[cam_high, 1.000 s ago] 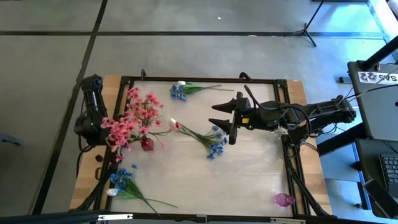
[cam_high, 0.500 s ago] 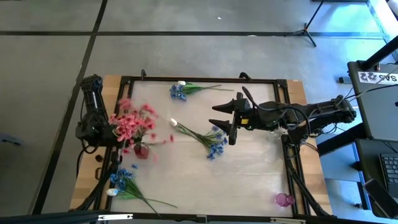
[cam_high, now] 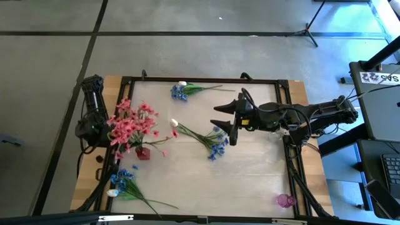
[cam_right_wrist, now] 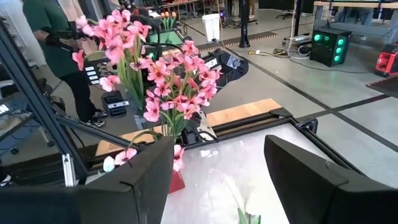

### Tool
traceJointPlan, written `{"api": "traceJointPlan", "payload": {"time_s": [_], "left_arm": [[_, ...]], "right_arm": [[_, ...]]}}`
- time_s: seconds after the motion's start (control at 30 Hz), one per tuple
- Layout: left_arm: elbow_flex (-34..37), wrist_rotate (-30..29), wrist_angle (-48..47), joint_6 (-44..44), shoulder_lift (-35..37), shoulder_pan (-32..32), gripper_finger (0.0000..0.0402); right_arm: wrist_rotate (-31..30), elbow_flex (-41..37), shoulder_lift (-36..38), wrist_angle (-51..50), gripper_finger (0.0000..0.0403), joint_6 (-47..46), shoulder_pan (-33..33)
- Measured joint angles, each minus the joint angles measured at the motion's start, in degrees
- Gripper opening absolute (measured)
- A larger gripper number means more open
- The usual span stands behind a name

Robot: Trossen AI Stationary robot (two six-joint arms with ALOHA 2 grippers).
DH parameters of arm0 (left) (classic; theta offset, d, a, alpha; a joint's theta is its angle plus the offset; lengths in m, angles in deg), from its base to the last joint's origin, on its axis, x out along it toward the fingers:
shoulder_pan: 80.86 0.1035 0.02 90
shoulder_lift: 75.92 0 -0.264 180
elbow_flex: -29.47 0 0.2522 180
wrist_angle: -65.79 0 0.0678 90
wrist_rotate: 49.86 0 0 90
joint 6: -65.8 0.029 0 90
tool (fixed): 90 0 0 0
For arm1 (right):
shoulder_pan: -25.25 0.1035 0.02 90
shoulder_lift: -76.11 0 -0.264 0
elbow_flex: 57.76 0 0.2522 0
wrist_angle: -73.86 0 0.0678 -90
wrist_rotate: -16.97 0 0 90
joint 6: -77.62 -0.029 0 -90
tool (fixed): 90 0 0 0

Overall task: Sort flowers into vase by color
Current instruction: Put the pink flowers into the red vase

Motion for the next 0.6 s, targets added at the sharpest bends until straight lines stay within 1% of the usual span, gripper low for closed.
{"api": "traceJointPlan", "payload": {"time_s": [0.13, 0.27, 0.4, 0.6], "left_arm": [[0.0, -2.97, -1.0, -4.61, 0.0, -1.09, 0.0004], [0.0, -5.44, -5.01, -10.59, 0.0, -2.05, 0.0004], [0.0, -5.57, -8.53, -15.24, -0.13, -2.13, 0.0004], [0.0, -4.37, -11.66, -16.83, -0.13, -2.13, 0.0004]], "right_arm": [[-0.36, 0.02, -0.01, -0.53, 0.0248, 0.0, -0.02], [-1.53, 0.02, -0.02, -0.52, 0.0248, 0.0, -0.02], [-1.58, 0.02, -0.02, -0.53, 0.0248, 0.0, -0.02], [-1.66, 0.02, -0.02, -0.54, 0.0248, 0.0, -0.02]]}}
